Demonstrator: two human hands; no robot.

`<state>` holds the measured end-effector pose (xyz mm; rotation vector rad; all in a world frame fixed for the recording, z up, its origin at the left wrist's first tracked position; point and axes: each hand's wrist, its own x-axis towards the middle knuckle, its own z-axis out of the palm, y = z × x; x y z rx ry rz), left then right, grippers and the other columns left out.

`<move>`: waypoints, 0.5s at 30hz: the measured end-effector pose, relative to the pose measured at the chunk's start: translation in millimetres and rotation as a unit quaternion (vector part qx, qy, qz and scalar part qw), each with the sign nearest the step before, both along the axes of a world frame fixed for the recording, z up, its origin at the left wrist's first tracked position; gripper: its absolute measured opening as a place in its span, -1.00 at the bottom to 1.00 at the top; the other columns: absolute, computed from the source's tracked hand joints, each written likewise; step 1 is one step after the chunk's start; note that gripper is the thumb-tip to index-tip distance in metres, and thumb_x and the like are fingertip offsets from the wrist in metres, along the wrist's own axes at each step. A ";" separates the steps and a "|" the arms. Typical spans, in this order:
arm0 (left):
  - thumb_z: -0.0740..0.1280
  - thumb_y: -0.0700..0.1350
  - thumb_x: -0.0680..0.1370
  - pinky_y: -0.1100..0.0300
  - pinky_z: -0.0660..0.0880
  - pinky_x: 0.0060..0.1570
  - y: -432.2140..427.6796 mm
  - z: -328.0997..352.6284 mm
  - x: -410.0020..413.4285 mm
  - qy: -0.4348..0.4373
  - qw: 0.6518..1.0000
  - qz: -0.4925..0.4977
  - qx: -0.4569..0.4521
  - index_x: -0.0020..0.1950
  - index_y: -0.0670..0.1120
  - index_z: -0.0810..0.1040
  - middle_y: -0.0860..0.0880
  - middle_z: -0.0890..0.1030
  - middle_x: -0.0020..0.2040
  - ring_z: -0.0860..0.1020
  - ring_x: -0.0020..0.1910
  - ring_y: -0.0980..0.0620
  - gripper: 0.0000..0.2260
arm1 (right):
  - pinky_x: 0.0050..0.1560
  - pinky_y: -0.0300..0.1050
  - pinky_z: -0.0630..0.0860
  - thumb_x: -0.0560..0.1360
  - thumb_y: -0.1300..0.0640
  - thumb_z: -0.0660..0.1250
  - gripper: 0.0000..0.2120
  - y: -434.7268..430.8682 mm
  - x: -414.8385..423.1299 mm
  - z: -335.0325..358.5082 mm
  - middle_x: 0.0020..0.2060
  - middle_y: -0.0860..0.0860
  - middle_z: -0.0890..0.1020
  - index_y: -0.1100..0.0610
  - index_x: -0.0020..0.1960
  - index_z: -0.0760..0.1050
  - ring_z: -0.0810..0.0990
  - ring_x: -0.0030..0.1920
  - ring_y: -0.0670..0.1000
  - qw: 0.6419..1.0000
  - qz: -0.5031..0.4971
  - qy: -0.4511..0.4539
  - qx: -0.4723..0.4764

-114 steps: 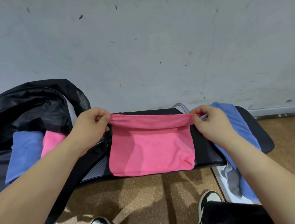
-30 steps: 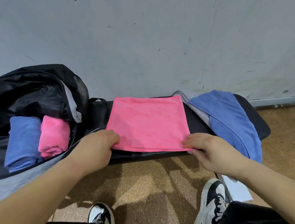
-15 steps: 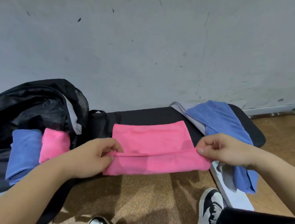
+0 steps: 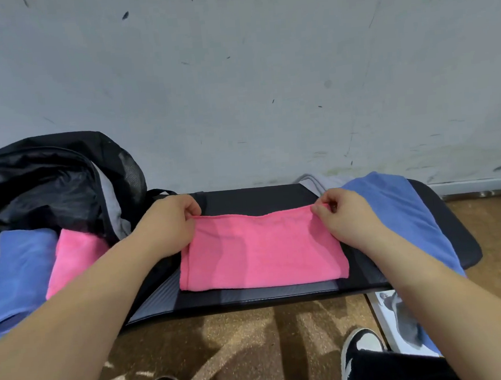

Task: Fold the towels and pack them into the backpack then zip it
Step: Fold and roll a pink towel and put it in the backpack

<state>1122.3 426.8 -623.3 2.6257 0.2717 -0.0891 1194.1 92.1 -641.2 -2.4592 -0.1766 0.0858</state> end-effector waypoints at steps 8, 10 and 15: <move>0.42 -0.06 0.47 -0.06 0.53 0.27 -11.6 -22.7 15.6 0.046 0.995 -0.047 0.075 0.39 0.07 0.55 0.03 0.53 0.34 0.50 0.34 -0.09 -0.53 | 0.18 0.02 0.56 0.55 0.10 0.40 -0.67 6.3 15.9 -22.4 0.14 0.08 0.64 0.08 0.30 0.60 0.61 0.16 0.11 0.994 -0.001 0.055 -0.092; 0.47 -0.02 0.45 -0.08 0.52 0.26 -13.8 -21.3 16.6 0.021 0.992 -0.043 0.120 0.45 0.07 0.51 0.01 0.44 0.41 0.40 0.36 -0.13 -0.45 | 0.19 0.02 0.58 0.54 0.11 0.38 -0.68 7.6 16.4 -18.5 0.12 0.05 0.68 0.08 0.28 0.62 0.63 0.15 0.10 0.992 0.000 0.086 -0.096; 0.31 0.04 0.62 -0.09 0.43 0.33 -25.6 -21.4 12.9 0.101 0.976 -0.104 0.166 0.54 0.11 0.41 0.01 0.42 0.47 0.38 0.35 -0.17 -0.54 | -0.13 -0.05 0.57 0.51 0.06 0.35 -0.79 8.5 11.1 -7.3 -0.08 0.15 0.69 0.20 0.01 0.61 0.66 -0.05 0.17 0.977 0.004 0.137 -0.164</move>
